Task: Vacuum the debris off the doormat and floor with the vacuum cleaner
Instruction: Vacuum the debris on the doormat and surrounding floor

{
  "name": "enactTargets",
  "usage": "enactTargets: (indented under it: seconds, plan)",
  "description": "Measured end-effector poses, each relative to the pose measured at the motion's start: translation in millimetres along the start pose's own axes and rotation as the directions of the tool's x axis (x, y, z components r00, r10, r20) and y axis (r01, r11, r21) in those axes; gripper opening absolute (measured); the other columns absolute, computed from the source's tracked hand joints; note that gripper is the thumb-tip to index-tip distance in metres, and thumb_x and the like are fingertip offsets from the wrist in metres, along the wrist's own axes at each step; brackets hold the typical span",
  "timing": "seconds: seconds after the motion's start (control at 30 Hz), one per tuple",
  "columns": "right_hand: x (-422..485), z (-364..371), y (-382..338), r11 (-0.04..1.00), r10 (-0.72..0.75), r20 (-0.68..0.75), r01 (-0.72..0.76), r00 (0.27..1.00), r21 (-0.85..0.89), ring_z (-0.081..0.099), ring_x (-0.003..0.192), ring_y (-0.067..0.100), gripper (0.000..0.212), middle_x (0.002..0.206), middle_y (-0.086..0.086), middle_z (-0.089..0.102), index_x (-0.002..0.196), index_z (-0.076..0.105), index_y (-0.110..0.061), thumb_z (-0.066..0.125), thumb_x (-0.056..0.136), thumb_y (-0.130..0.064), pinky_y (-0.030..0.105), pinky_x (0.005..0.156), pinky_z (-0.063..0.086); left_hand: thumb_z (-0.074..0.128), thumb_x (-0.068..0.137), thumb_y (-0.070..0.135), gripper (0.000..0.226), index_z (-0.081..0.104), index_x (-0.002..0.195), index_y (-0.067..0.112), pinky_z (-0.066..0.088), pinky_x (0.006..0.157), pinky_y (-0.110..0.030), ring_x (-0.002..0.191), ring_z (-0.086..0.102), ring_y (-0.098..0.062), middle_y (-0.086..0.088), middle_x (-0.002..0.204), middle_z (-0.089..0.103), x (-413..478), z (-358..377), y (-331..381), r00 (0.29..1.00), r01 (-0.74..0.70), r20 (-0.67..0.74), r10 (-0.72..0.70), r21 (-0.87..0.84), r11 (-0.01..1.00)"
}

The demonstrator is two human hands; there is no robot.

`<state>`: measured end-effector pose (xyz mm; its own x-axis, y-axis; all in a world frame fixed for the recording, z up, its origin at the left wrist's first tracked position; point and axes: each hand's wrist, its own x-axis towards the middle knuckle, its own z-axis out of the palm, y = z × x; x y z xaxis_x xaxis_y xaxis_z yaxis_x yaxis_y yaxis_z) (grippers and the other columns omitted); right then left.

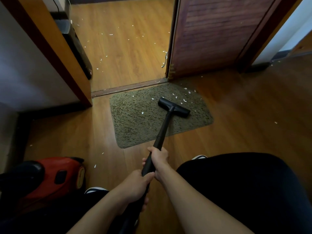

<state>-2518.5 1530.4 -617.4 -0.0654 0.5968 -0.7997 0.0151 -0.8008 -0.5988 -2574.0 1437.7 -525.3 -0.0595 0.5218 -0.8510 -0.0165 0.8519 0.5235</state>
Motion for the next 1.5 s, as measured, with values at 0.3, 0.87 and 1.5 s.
enactTargets:
  seconds: [0.3,0.87,1.5]
  plan:
    - [41,-10,-36,0.998,-0.039,-0.03,0.041,0.999,0.043,0.06,0.04,0.021,0.024,0.054,0.009,0.059,0.119,0.055,-0.003,0.061,0.097,-0.008,0.028,0.042,0.05,0.045,0.102,0.033,0.021,0.048,0.097,0.013,0.044,0.045,-0.026,0.044,0.049,-0.016,-0.01,0.075,0.047,36,8,39,1.0,-0.024,0.002,0.024,0.035,0.999]
    - [92,-8,-84,0.996,-0.015,0.0,0.015,1.0,0.089,0.061,0.045,0.022,0.026,0.078,0.019,0.064,0.123,0.053,-0.01,0.058,0.098,-0.011,0.027,0.041,0.05,0.047,0.103,0.031,0.016,0.05,0.1,0.015,0.041,0.039,-0.023,0.035,0.046,-0.017,-0.012,0.072,0.046,83,8,90,0.998,-0.041,-0.043,0.042,0.036,0.999]
    - [129,-17,-123,0.995,-0.075,-0.051,0.078,0.996,0.066,0.059,0.036,0.018,0.027,0.091,0.026,0.07,0.124,0.054,-0.008,0.057,0.097,-0.011,0.023,0.037,0.048,0.05,0.102,0.031,0.027,0.047,0.103,0.004,0.041,0.04,-0.023,0.035,0.044,-0.019,-0.012,0.071,0.047,116,16,133,0.999,-0.016,-0.049,0.018,0.039,0.999]
